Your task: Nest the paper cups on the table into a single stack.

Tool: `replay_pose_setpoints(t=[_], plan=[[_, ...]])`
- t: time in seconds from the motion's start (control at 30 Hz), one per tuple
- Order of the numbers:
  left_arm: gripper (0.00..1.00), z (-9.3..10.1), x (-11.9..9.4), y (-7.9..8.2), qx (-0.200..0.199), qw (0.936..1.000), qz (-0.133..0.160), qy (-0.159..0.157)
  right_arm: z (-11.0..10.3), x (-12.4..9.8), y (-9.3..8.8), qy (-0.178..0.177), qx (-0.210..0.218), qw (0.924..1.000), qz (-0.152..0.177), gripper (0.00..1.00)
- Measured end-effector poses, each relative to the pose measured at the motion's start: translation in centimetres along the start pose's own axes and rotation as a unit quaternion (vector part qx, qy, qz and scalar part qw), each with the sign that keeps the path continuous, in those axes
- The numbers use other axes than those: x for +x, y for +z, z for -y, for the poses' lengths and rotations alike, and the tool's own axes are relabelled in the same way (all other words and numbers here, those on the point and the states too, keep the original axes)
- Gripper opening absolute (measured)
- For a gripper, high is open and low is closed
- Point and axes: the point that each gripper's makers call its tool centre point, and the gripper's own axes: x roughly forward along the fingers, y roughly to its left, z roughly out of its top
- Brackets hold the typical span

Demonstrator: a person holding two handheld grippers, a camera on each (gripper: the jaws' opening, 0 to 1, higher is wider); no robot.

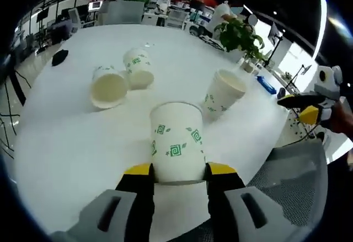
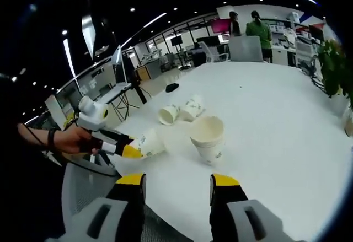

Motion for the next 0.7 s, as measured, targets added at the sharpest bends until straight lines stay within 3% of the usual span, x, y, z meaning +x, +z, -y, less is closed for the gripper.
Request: replay_pose_setpoints(t=[0.17, 0.23, 0.3, 0.5, 0.7], plan=[[0.36, 1.6, -0.6, -0.6, 0.054, 0.9979, 0.007, -0.035, -1.8, 1.5, 1.0, 0.036, -0.012, 0.9993, -0.005, 0.45], [0.36, 3.1, -0.7, -0.7, 0.061, 0.9960, 0.015, -0.063, -2.3, 2.1, 1.0, 0.045, -0.020, 0.9987, -0.012, 0.45], [0.36, 3.3, -0.5, -1.1, 0.067, 0.9951, 0.013, -0.072, -2.8, 2.7, 1.2, 0.058, -0.025, 0.9979, -0.017, 0.45], [0.36, 5.0, -0.3, -0.9, 0.098, 0.9901, 0.024, -0.098, -3.1, 3.6, 0.7, 0.083, -0.030, 0.9954, -0.037, 0.45], [0.36, 7.0, -0.4, -1.1, 0.131, 0.9817, 0.024, -0.136, -3.4, 3.5, 0.9, 0.106, -0.011, 0.9938, -0.033, 0.42]])
